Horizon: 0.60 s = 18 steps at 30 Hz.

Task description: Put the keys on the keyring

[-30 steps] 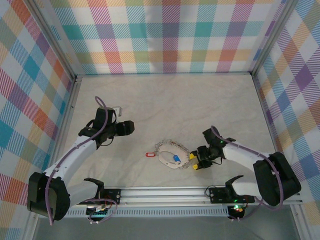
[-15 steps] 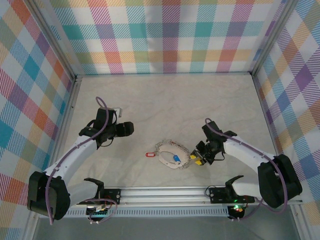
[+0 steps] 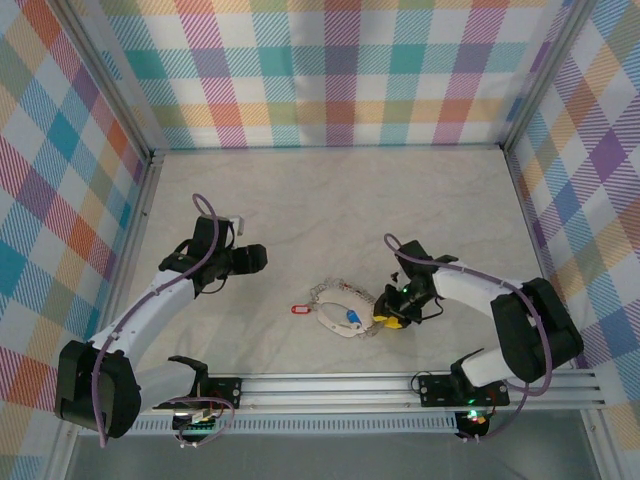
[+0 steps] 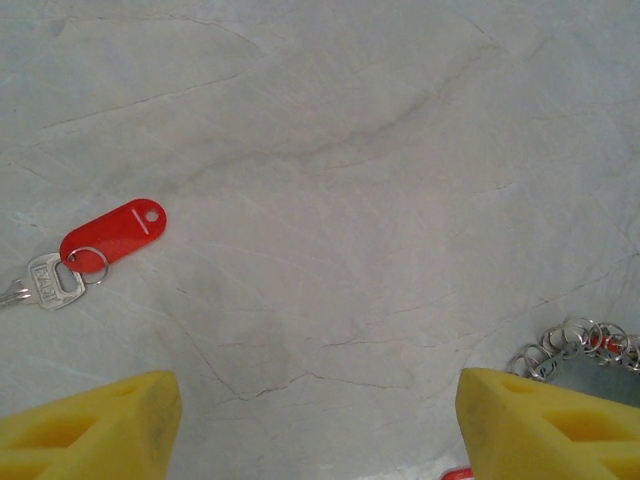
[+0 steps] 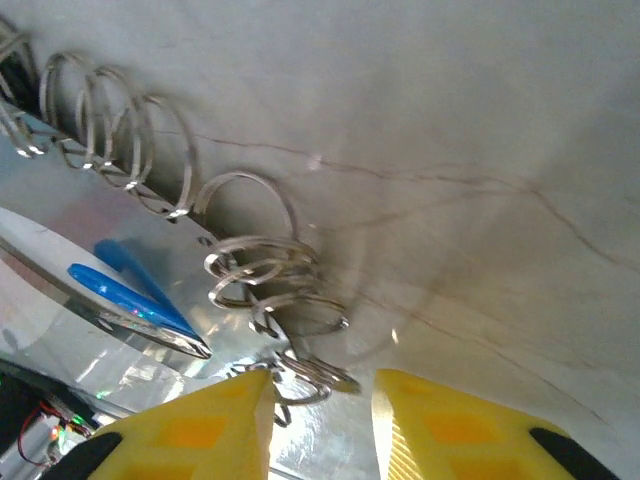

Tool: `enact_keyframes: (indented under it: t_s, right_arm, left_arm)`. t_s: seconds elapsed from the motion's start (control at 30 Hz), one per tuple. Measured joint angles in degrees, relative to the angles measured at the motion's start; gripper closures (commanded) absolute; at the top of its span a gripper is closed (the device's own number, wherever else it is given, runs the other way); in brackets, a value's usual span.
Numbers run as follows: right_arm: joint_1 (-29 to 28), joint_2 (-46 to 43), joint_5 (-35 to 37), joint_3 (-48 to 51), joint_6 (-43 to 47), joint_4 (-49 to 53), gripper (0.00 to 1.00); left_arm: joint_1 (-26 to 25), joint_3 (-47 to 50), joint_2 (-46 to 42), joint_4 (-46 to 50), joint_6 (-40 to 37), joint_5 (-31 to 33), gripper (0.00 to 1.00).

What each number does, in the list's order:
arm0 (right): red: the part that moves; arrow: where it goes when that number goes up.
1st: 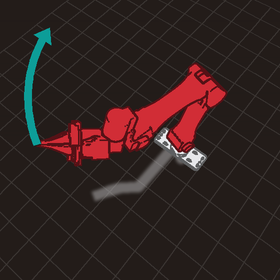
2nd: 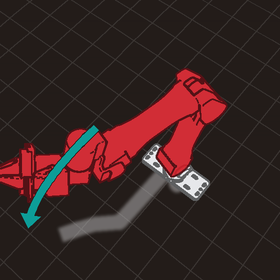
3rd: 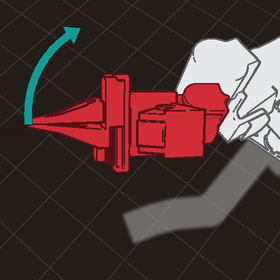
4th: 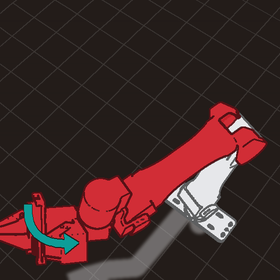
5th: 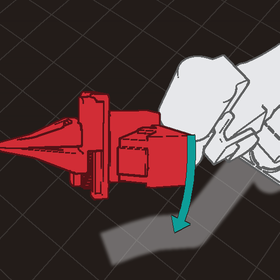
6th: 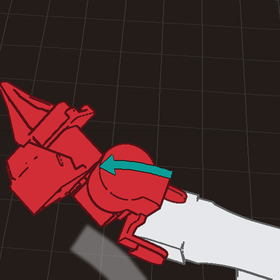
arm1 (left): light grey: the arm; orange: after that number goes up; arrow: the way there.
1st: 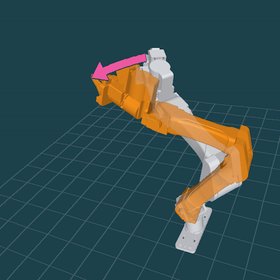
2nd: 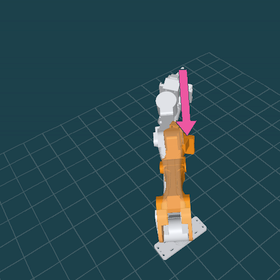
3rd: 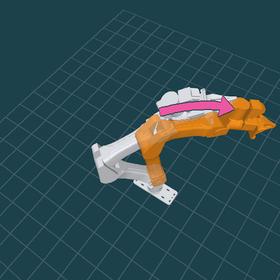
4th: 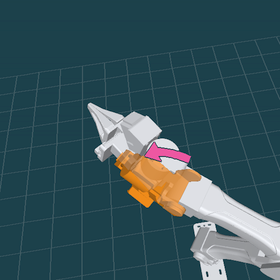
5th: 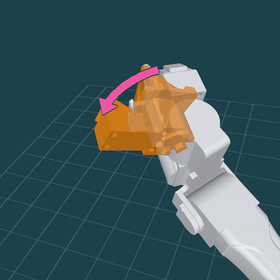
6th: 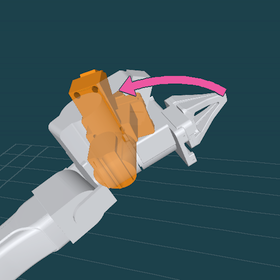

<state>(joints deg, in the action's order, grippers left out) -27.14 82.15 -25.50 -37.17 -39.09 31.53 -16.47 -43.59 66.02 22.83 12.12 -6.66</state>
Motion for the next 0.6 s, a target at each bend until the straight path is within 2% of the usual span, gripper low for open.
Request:
enact_keyframes:
  t_s: [0.4, 0.6]
  right_arm:
    - [-4.55, -4.00, -5.62, 0.04, 2.36, -5.25, 0.73]
    - [-4.55, -7.72, -1.99, 0.07, 3.63, -2.19, 0.68]
  left_arm:
    - [-0.37, 0.00, 0.44, 0.94, 0.02, 0.33, 0.27]
    - [-0.70, 0.00, 1.29, 1.05, 0.00, 0.33, 0.27]
